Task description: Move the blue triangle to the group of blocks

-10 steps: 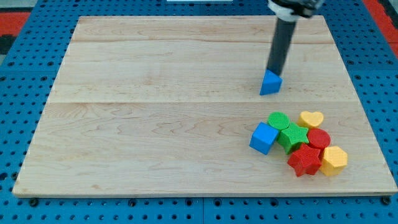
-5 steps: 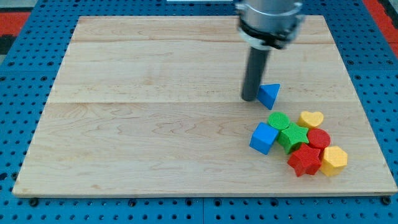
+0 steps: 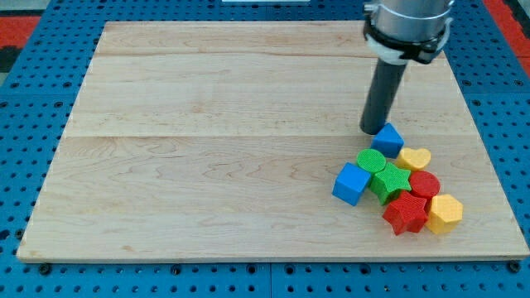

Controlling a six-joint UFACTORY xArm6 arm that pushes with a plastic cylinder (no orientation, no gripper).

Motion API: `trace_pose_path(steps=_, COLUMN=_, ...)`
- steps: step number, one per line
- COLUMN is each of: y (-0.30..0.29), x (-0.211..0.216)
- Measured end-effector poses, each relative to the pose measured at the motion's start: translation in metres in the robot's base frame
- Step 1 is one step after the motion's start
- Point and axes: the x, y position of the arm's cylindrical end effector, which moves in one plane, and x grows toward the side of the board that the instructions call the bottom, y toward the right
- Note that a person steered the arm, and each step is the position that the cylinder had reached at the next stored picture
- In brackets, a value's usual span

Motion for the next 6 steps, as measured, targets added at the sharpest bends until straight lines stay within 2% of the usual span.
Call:
trace_pose_path(steps=1, y=0.042, x=0.002)
trace_pose_path(steps=3, y=0.049, x=0.013)
trace_pose_path(steps=5, y=0.001, x=0.012)
trace_pose_path(steps=6, y=-0.017, x=0.03)
